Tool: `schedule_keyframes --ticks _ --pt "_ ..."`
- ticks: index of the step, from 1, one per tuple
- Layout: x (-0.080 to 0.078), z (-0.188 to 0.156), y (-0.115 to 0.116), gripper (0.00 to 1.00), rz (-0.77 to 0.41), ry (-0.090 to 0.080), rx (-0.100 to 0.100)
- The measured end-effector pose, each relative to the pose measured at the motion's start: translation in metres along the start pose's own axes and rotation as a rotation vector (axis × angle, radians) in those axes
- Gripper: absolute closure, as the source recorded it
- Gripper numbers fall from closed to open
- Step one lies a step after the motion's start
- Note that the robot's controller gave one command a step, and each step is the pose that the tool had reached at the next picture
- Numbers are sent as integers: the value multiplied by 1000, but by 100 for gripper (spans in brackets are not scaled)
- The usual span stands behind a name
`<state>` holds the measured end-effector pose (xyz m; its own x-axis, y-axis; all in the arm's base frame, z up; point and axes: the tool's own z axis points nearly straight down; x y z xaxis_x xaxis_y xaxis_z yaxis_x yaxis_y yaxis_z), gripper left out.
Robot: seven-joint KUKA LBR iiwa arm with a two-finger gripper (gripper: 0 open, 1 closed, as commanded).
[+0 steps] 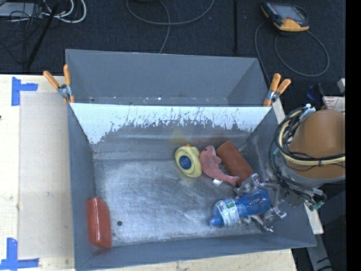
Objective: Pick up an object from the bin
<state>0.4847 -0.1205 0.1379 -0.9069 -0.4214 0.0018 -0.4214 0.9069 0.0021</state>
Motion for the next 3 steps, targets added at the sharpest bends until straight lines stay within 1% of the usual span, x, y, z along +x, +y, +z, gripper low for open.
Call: schedule_keyframes --ticks 1,2,3 --pt "-2 64 -25 0 -60 -12 -7" --pt "4 65 -26 100 -57 -17 -8" --pt "4 65 -26 100 -58 -17 -8"
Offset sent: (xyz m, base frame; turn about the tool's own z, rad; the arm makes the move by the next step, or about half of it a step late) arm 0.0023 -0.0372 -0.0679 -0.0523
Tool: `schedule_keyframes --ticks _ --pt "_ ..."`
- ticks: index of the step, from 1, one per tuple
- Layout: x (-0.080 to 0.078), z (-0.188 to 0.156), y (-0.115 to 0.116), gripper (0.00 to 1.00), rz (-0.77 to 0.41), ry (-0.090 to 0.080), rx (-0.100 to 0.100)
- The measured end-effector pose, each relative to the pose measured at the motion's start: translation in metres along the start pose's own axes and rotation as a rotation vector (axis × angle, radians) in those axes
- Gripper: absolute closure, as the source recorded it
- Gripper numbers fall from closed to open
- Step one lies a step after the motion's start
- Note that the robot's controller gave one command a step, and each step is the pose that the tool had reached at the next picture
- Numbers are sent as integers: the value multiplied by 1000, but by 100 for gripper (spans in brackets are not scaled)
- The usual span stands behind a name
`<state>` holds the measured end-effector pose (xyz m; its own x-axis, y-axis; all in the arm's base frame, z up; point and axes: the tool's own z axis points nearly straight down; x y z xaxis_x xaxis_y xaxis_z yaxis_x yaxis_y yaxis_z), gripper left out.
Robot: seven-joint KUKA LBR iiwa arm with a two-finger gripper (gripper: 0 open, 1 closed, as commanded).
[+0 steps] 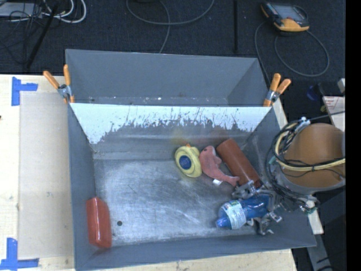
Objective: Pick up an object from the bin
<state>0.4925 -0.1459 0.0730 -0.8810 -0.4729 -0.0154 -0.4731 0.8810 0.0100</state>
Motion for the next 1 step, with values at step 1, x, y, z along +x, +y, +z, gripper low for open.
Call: schedule_keyframes --ticks 1 --pt "2 -4 1 100 -2 8 -3"
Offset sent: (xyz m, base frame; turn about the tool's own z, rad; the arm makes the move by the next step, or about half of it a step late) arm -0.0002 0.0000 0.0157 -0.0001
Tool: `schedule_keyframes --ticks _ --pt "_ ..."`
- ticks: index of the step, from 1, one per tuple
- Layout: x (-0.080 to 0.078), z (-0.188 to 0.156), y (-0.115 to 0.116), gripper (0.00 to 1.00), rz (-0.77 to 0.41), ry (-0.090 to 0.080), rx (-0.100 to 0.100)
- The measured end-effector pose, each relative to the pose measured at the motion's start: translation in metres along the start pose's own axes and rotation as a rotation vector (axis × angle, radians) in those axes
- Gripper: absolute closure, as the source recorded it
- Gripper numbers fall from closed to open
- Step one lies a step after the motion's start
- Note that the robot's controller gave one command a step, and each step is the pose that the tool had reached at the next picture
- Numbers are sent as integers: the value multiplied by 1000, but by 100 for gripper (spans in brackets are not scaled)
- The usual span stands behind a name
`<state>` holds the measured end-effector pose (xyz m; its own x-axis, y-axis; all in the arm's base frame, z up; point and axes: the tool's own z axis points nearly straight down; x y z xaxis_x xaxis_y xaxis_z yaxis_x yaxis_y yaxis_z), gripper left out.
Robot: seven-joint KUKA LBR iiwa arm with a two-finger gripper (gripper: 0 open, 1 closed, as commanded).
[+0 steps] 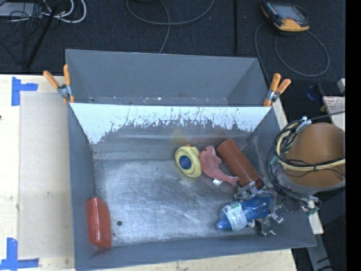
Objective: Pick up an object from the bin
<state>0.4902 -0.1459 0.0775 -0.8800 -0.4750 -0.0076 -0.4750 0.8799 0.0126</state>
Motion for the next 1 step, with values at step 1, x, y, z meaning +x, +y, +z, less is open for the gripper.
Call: schedule_keyframes --ticks 1 --pt "5 -27 -2 100 4 12 3"
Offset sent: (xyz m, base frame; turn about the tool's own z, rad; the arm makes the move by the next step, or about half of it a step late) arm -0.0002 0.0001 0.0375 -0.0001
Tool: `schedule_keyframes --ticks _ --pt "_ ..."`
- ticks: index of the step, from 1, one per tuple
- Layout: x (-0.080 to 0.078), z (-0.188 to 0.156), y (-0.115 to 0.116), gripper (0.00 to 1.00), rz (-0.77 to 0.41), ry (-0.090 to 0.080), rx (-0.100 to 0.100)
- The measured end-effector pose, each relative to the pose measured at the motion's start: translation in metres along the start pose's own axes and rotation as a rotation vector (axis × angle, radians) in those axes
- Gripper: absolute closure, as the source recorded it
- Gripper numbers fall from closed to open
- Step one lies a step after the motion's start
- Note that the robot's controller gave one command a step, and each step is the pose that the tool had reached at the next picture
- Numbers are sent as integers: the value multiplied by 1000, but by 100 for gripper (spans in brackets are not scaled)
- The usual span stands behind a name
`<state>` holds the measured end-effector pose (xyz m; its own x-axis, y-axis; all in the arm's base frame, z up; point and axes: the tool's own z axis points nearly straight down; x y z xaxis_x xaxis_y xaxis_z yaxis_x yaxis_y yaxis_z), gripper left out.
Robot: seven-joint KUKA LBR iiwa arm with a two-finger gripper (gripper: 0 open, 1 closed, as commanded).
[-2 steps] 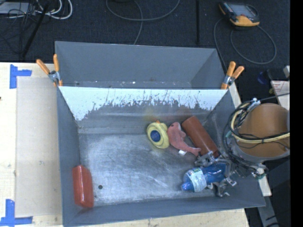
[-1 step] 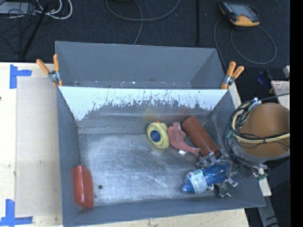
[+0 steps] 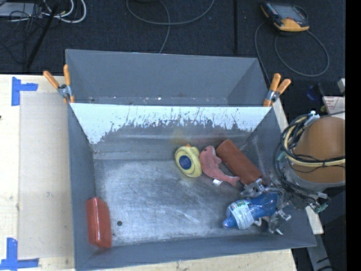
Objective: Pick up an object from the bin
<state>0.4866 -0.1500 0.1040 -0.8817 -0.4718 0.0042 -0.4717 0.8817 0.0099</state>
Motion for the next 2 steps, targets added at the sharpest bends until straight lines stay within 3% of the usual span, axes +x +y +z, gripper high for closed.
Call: schedule_keyframes --ticks 2 --pt "-1 -27 -2 100 4 -6 10"
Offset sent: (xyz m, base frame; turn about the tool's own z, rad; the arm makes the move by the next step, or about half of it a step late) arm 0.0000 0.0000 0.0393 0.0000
